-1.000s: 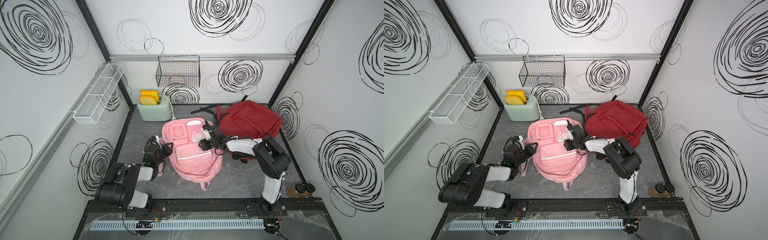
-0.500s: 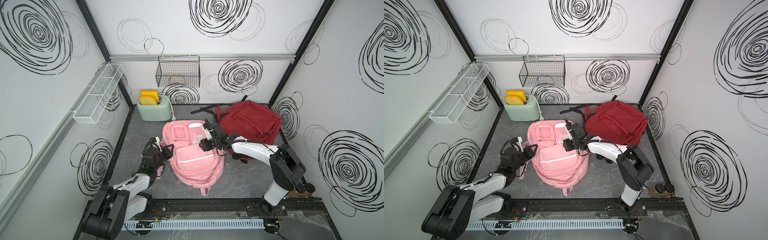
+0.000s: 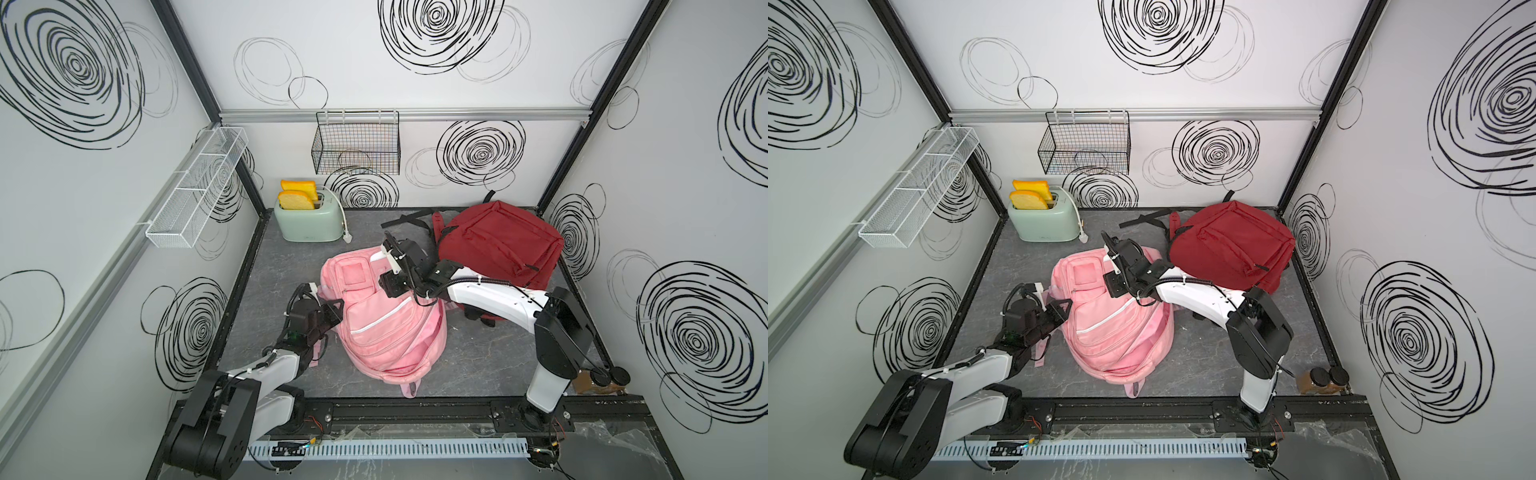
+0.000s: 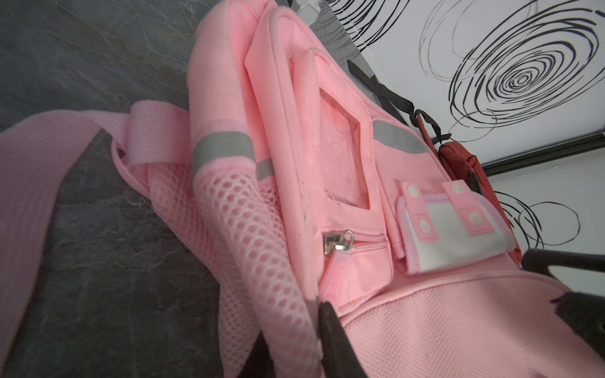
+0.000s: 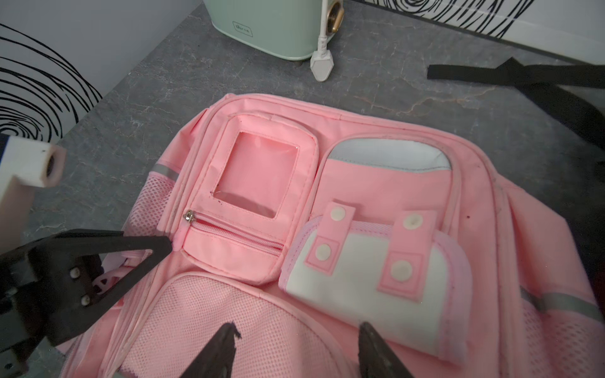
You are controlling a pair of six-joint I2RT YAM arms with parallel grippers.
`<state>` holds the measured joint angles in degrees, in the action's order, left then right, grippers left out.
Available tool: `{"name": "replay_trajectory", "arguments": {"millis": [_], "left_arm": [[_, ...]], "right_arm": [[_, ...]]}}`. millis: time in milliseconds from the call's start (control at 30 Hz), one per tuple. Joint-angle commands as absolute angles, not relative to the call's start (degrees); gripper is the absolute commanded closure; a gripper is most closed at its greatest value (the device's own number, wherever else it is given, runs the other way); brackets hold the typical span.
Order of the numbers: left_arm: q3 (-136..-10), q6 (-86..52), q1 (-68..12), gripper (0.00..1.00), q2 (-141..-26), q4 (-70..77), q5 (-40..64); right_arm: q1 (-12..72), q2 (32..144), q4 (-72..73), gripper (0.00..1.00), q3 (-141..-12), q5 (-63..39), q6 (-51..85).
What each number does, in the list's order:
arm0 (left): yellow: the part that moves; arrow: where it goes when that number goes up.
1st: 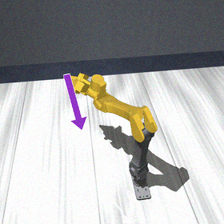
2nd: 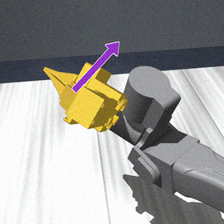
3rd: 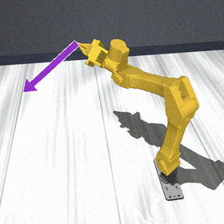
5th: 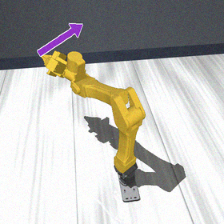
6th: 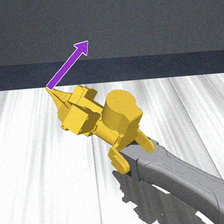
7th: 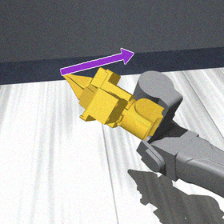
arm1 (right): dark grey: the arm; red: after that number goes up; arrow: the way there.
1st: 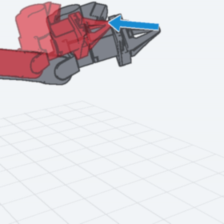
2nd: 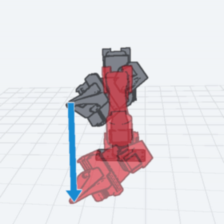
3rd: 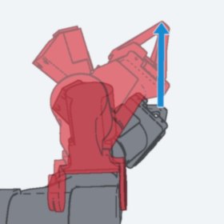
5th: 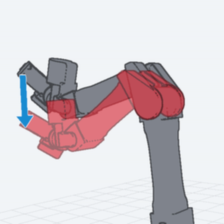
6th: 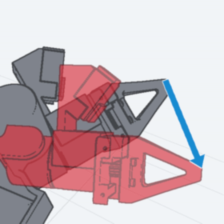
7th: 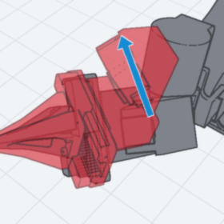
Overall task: Zip up the backpack
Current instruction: Zip the zipper on the backpack.
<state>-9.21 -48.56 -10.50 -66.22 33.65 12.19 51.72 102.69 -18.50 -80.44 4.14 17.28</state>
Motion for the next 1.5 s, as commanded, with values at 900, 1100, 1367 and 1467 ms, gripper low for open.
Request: {"name": "replay_trajectory", "arguments": {"millis": [900,1100,1367,1467], "left_arm": [[-10.5,-49.6,-12.2,1.0,-61.3,43.2,23.3],[-10.5,-49.6,-12.1,1.0,-61.3,43.2,23.4],[-10.4,-49.7,-12.1,1.0,-61.9,43.9,23.6],[-10.4,-49.7,-12.2,1.0,-61.8,43.7,23.5]], "right_arm": [[58.9,105.6,-4.9,0.47,-77.8,-3.9,11.6],[59.2,106.7,-4.2,0.48,-78.2,-3.4,12.0],[59.3,108.6,-7.4,0.46,-81.3,2.0,8.7],[59.2,109.7,-8.7,0.47,-82.9,3.5,7.6]]}}
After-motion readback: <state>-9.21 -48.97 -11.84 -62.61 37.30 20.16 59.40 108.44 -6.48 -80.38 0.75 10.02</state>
